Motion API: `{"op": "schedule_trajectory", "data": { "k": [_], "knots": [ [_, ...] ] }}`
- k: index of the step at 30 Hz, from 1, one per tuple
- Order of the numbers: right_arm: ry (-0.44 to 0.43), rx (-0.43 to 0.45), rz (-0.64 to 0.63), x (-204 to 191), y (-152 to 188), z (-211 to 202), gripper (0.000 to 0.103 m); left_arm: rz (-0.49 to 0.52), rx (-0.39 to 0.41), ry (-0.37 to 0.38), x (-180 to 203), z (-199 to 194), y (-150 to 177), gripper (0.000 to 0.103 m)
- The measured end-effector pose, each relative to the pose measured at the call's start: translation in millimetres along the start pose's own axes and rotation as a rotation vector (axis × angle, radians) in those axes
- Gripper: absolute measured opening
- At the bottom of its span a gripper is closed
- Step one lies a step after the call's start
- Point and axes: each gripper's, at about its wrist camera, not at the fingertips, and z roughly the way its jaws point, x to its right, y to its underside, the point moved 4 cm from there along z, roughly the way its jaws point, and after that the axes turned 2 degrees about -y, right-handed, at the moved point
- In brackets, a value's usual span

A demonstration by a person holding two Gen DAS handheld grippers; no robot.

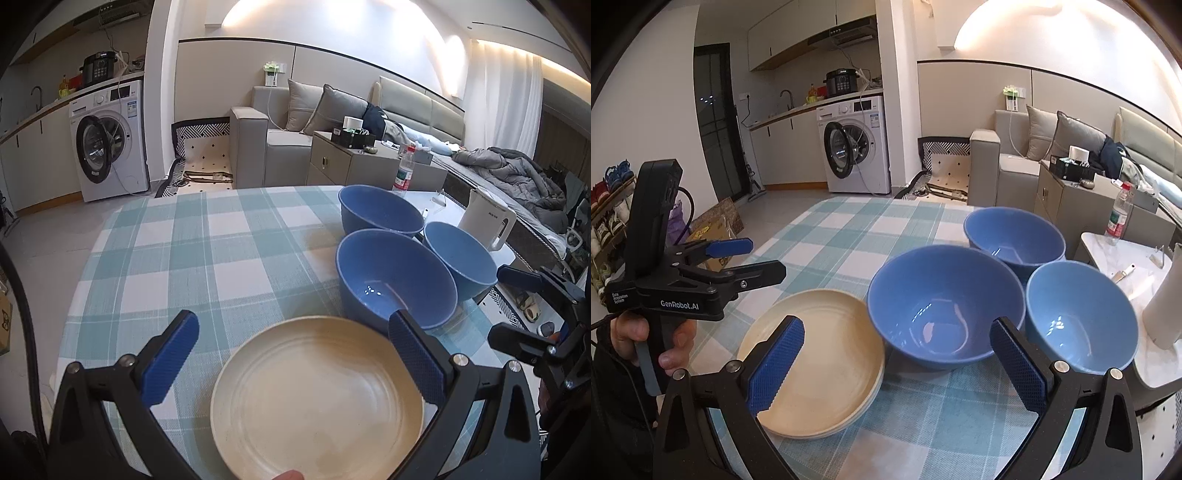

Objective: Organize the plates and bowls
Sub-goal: 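Move both open tools toward the rim of the nearest blue bowl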

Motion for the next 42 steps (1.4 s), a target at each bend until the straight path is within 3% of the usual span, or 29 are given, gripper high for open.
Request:
{"op": "schedule_trajectory", "data": {
  "k": [19,34,42],
  "knots": [
    [0.063,0.016,-0.013,42.4,-31.1,-14.2,0.102,0.027,0.030,0.017,9.9,12.3,-33.6,0.103],
    [0.092,0.012,0.032,83.0,-43.9,-10.2,0.102,0.055,0.027,-0.016,18.5,29.8,-54.0,0.103],
    [0.116,-0.012,0.083,108.7,-48.3,-2.6,0.102,0.066,0.015,0.008,26.3,39.8,-66.5,0.103]
  ]
}}
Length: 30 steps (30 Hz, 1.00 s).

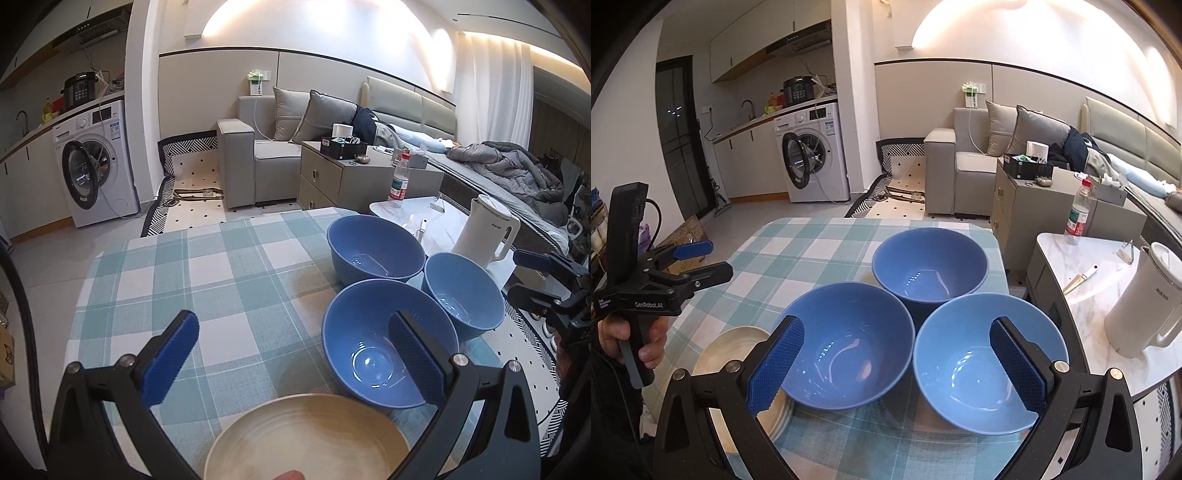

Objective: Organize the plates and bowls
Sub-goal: 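Move both open tools toward the rim of the nearest blue bowl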

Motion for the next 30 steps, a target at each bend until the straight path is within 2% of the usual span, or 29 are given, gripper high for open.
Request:
{"op": "schedule_trajectory", "data": {
  "k": [14,30],
  "knots": [
    [0.035,-0.005,0.026,24.3,-15.4,8.7,0.102,0.000,-0.005,0.026,6.7,22.7,-18.9,0.103],
    [0.076,-0.017,0.040,45.2,-36.4,19.9,0.102,-0.005,-0.035,0.023,7.3,48.2,-36.6,0.103]
  ]
}}
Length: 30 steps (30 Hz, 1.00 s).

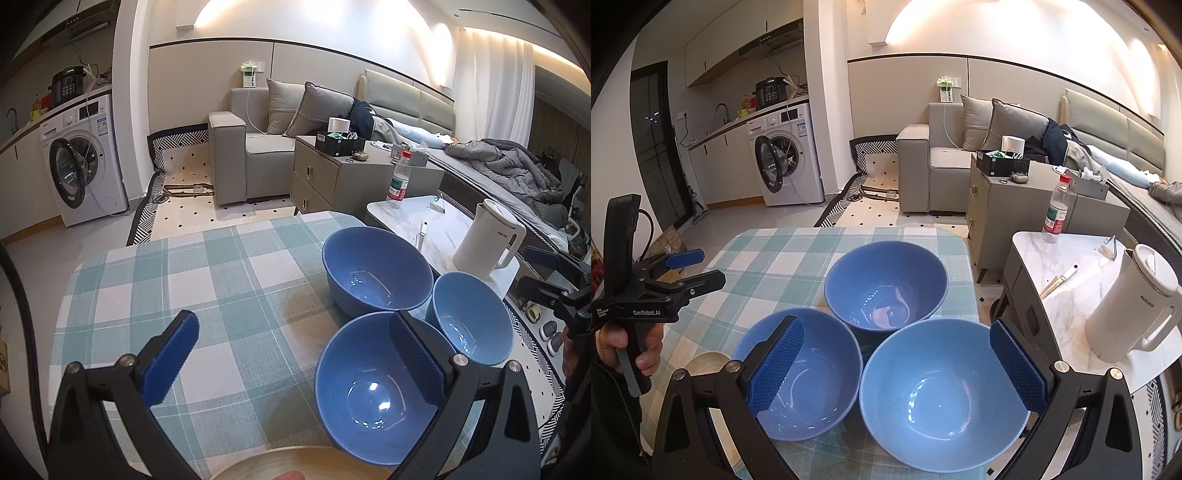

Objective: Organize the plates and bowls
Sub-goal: 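Move both open tools toward the rim of the nearest blue bowl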

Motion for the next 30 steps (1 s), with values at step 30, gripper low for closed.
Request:
{"op": "schedule_trajectory", "data": {
  "k": [30],
  "knots": [
    [0.027,-0.071,0.081,32.3,-4.8,58.6,0.102,-0.010,-0.118,0.008,7.5,63.9,-2.9,0.103]
  ]
}}
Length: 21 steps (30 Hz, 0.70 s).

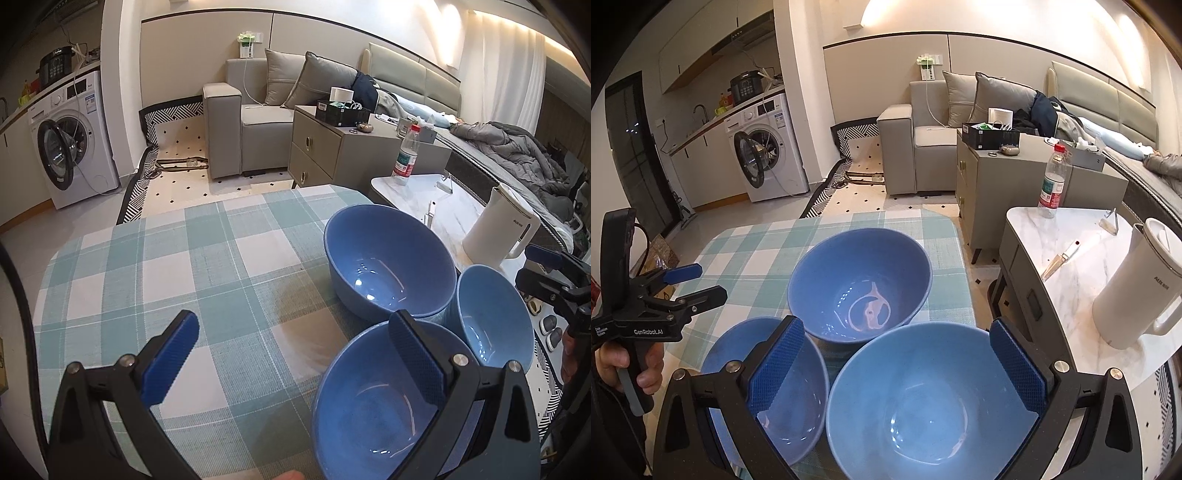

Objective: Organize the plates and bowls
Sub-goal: 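Move both open tools toward the rim of the nearest blue bowl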

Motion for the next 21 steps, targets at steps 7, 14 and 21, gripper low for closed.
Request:
{"op": "schedule_trajectory", "data": {
  "k": [7,14,21],
  "knots": [
    [0.000,-0.010,0.011,4.8,-5.2,8.3,0.102,-0.027,-0.021,0.002,-3.2,12.4,-3.9,0.103],
    [-0.002,-0.023,0.010,6.6,-8.5,15.9,0.102,-0.031,-0.044,0.014,-1.5,22.7,-6.6,0.103],
    [-0.025,-0.040,0.054,13.5,-10.8,25.4,0.102,-0.036,-0.056,0.035,-0.2,29.6,-11.4,0.102]
  ]
}}
